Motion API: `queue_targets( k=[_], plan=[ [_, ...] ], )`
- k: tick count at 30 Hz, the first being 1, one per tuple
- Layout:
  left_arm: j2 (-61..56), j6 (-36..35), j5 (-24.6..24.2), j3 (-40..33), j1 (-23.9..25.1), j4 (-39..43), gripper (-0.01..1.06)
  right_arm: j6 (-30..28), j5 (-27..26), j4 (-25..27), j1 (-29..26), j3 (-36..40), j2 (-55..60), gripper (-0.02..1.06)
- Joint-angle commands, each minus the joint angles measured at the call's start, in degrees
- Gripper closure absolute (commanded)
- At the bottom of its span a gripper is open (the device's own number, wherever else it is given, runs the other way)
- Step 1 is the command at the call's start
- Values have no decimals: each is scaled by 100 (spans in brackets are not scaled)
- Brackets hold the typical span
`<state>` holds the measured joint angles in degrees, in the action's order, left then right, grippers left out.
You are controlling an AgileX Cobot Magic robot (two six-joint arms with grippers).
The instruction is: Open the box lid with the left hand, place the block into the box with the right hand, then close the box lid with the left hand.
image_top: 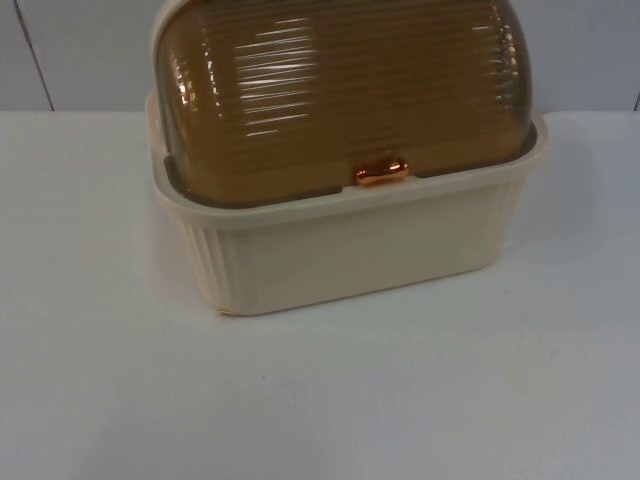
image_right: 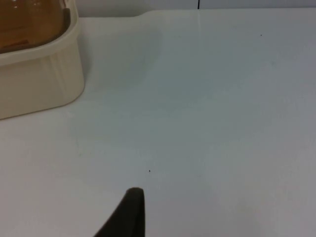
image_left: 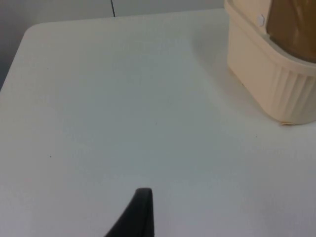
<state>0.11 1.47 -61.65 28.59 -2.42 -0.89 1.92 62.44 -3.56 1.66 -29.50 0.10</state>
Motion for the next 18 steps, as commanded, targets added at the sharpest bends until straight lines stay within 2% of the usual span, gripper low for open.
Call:
queue_targets(
  k=[1,13,18],
  plan=[
    [-11,-35,2,-25,-45,32,0,21,-70,-37,28,8,-10,0],
    [-11,-35,2,-25,-45,32,0,-8,-70,-76,28,8,-10,0],
    [-11,-35,2,-25,-45,32,0,-525,-94,-76,28,8,-10,0]
  ],
)
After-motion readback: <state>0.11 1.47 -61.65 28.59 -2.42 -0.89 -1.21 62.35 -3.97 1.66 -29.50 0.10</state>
